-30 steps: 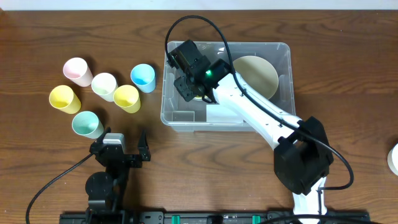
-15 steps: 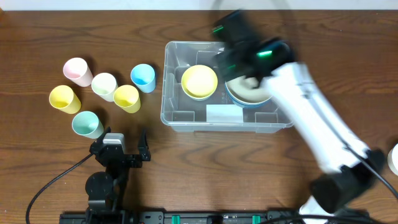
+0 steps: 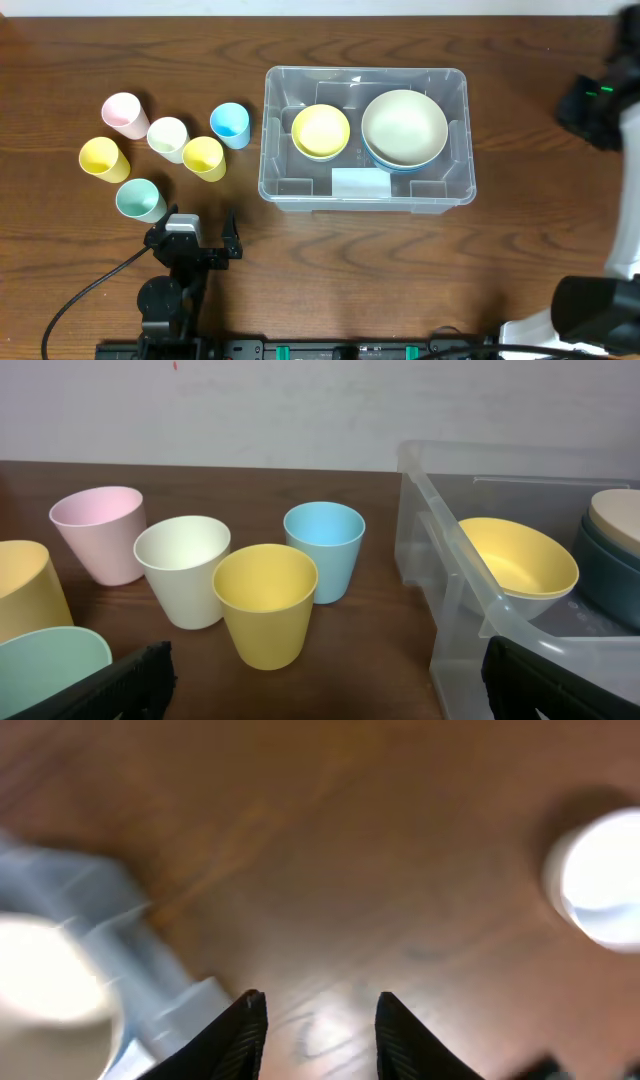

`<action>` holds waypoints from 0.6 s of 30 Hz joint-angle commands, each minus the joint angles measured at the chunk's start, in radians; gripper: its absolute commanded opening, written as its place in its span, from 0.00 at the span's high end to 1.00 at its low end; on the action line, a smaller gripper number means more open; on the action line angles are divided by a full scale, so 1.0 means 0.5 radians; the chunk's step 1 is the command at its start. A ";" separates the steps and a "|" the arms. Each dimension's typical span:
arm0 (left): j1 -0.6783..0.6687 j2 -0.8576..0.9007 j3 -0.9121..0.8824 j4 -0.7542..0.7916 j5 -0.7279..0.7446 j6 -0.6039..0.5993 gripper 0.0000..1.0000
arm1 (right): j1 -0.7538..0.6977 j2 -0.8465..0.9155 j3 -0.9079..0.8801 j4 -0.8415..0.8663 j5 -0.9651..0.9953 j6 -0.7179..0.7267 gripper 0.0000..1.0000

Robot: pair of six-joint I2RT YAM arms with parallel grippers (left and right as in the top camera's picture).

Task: Pack container
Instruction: 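Lower the yellow bowl onto the white bowl, open, withdraw right gripper, then move the right gripper to the second white bowl and grasp it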

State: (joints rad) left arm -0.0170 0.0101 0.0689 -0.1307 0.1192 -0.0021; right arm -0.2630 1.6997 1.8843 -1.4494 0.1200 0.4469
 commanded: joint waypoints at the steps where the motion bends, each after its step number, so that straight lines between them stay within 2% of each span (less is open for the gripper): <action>1: -0.007 -0.012 -0.059 -0.021 -0.023 0.018 0.02 | -0.312 -0.043 -0.055 -0.050 -0.019 0.117 0.61; 10: -0.007 -0.012 -0.059 -0.020 -0.023 0.018 0.02 | -0.950 -0.042 -0.265 0.010 0.024 0.092 0.63; 14: -0.007 -0.012 -0.059 -0.020 -0.023 0.018 0.02 | -1.140 -0.041 -0.510 0.192 0.017 0.040 0.64; 18: -0.007 -0.012 -0.059 -0.020 -0.023 0.018 0.02 | -1.230 -0.040 -0.808 0.466 -0.166 -0.171 0.63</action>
State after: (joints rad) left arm -0.0170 0.0101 0.0689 -0.1307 0.1192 -0.0021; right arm -0.8516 1.6981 1.5715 -1.2667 0.1036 0.4461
